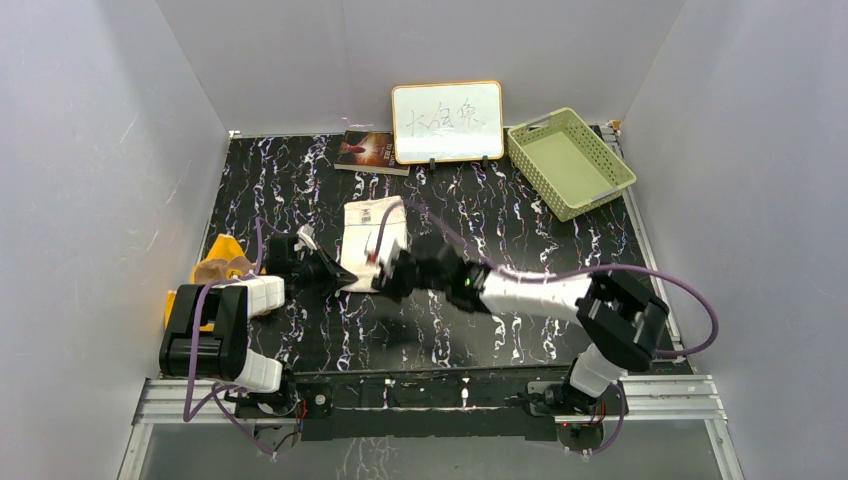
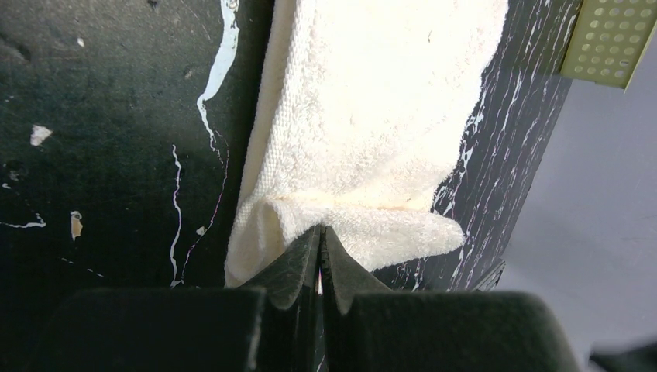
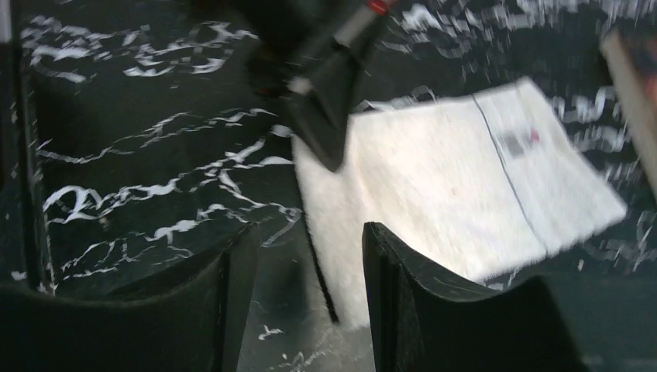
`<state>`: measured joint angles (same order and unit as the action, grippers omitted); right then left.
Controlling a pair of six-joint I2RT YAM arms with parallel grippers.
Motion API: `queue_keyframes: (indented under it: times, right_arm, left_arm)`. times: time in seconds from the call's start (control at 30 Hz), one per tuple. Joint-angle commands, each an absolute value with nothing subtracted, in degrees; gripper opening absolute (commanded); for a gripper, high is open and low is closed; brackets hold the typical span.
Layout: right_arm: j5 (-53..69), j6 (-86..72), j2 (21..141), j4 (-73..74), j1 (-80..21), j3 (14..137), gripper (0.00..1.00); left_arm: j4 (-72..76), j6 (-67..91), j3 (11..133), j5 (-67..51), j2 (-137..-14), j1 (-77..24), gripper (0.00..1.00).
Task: Roll the towels
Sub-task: Roll the towel at the center of the board.
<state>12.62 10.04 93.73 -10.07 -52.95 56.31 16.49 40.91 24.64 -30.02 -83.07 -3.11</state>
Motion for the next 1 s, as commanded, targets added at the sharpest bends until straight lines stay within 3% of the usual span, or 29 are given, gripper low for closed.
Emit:
queue_keyframes:
  times: [0.0, 0.23, 0.6, 0.97]
  right_arm:
    - [-1.7, 39.2, 93.3, -29.6, -61.3, 46.5, 0.49]
    - [-7.8, 52.9, 101.6, -30.6, -66.1, 46.5, 0.47]
    - [-6.0, 59.0, 110.0, -33.2, -66.8, 50.5, 0.48]
    - [-7.6, 63.1, 116.5, -33.4, -66.7, 53.7, 0.41]
  left_arm:
    - [10.9, 38.1, 24.0, -21.9, -85.2, -2.5, 0.00]
    - [11.8, 38.5, 23.9, -23.2, -85.1, -2.5, 0.00]
    - [13.2, 39.1, 23.6, -24.9, -85.8, -2.5, 0.00]
    - [12.8, 38.0, 25.1, -26.3, -87.6, -2.5, 0.00]
